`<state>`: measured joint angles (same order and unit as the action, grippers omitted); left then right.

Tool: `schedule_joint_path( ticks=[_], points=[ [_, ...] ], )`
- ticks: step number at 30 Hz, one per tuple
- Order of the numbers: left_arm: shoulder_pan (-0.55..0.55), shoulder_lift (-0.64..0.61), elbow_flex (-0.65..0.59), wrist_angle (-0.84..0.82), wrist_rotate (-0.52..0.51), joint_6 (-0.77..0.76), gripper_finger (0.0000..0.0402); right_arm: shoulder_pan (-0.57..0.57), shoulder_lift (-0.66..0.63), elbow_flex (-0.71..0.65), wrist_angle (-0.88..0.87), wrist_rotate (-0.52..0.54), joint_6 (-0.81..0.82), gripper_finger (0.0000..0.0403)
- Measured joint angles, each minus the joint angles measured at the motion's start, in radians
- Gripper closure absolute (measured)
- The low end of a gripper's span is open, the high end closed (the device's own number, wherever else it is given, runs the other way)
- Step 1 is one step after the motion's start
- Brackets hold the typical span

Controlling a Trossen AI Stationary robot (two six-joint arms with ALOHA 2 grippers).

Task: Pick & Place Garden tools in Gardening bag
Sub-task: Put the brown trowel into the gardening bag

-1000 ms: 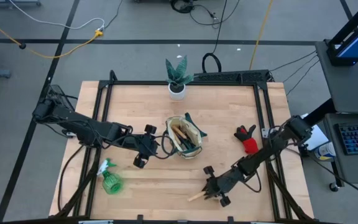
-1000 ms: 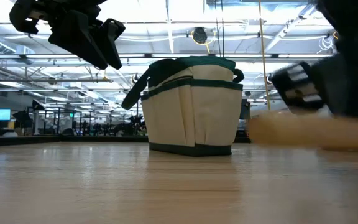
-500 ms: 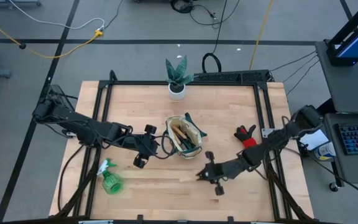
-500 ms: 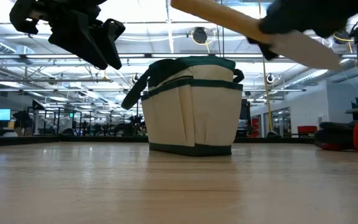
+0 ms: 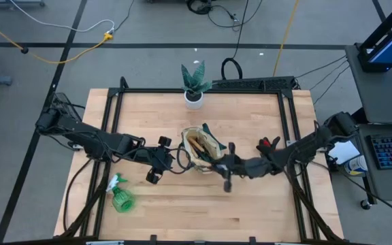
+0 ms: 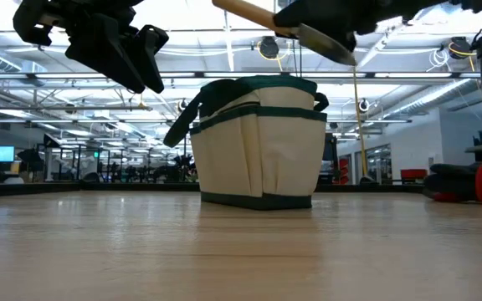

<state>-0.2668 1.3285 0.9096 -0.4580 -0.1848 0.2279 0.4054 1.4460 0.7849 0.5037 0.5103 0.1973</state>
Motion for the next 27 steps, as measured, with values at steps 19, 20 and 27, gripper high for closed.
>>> schedule_joint_path(
  ticks=[19, 20, 27],
  points=[
    [0.0, 0.0, 0.0, 0.003, 0.0, 0.023, 0.0224, -0.2, 0.009, 0.0, 0.109, -0.043, 0.102, 0.0338],
    [0.0, 0.0, 0.0, 0.008, 0.0, 0.029, 0.0224, -0.21, 0.014, 0.0, 0.117, -0.069, 0.121, 0.0337],
    [0.0, 0.0, 0.0, 0.066, 0.0, 0.04, 0.0224, -0.261, 0.064, 0.0, 0.112, -0.149, 0.221, 0.0338]
  ],
)
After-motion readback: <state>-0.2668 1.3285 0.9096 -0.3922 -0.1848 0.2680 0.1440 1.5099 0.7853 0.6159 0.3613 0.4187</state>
